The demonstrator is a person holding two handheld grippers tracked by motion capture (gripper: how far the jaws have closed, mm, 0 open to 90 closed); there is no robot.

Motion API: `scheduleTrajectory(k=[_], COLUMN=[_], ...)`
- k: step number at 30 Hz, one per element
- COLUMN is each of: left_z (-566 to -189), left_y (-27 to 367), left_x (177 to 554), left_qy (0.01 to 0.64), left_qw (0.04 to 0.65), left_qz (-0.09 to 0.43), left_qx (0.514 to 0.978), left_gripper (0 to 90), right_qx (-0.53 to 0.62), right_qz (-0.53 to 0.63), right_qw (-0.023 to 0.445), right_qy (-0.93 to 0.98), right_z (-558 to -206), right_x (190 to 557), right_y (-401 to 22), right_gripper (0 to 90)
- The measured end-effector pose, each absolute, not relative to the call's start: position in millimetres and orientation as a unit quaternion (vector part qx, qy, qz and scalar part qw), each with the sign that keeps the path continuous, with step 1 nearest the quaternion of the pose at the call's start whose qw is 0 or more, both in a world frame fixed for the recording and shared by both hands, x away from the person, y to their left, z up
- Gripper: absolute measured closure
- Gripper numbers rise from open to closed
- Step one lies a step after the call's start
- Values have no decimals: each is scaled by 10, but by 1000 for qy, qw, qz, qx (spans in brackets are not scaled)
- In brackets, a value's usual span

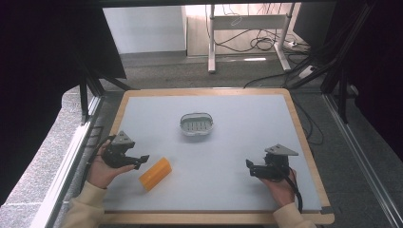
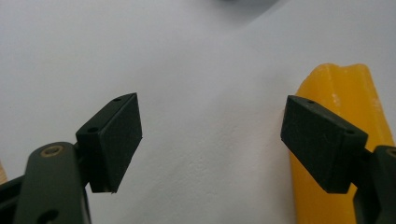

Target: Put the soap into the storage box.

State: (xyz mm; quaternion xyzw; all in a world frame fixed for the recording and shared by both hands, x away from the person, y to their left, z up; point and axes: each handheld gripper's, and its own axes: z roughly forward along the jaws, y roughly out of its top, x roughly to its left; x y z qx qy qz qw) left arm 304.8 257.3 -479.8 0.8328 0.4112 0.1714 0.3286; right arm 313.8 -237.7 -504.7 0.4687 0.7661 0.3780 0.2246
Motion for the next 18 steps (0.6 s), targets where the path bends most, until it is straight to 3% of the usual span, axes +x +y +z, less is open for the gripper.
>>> scheduleTrajectory(k=[6, 18], left_z=[-4830, -4834], left_y=[2569, 2563], left_x=[3048, 2987], left_qy=[416, 417], left_qw=[321, 317], left_qz=[169, 167], left_qx=[834, 835], left_gripper=[202, 203], right_qx=[437, 445], right_qz=[365, 380], right_qw=[251, 242], right_qy=[783, 774], right_z=[-4977, -5019], right_x=[2999, 3052], right_y=[-2343, -2476], right_gripper=[86, 115])
